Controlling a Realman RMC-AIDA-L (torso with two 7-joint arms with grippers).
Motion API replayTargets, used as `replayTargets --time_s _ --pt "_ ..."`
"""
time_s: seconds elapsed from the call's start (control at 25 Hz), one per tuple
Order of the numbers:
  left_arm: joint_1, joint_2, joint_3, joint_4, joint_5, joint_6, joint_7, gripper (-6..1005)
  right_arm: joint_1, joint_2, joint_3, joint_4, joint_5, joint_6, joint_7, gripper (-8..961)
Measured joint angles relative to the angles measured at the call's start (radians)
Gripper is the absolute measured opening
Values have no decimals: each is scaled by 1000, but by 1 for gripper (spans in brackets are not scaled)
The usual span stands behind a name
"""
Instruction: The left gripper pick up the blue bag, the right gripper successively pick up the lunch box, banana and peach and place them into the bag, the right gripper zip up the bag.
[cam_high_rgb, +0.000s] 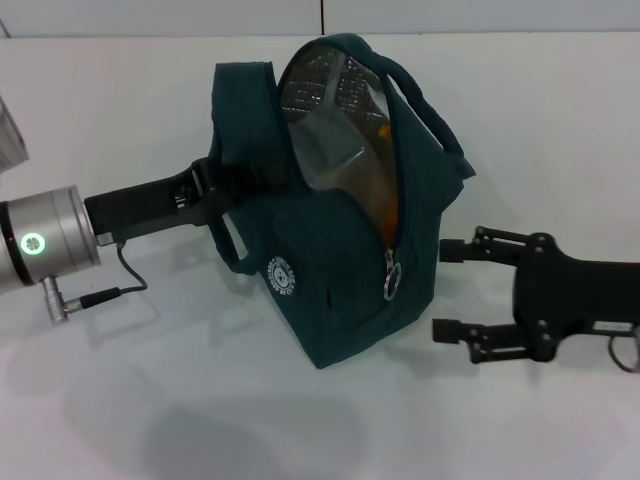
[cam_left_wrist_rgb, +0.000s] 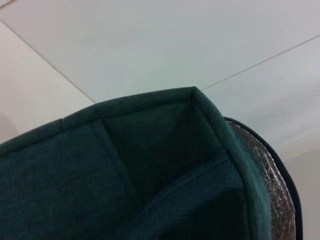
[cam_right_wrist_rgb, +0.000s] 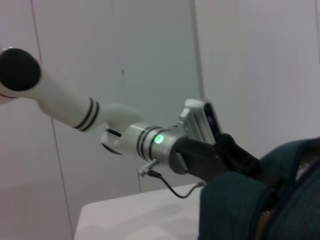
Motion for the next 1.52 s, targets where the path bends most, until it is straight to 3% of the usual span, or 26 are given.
replayTargets --time_s 0.44,0.6,1.0,1.52 --pt "-2 1 0 2 -1 0 2 32 54 4 -28 88 25 44 -13 841" --pt "-4 0 0 -1 -1 0 8 32 61 4 -81 114 73 65 -28 840" --pt "-6 -1 5 -3 -1 -1 8 32 65 4 -206 119 156 135 -30 835" --pt "-4 -1 6 -11 -1 0 11 32 66 4 -242 118 182 159 -31 828"
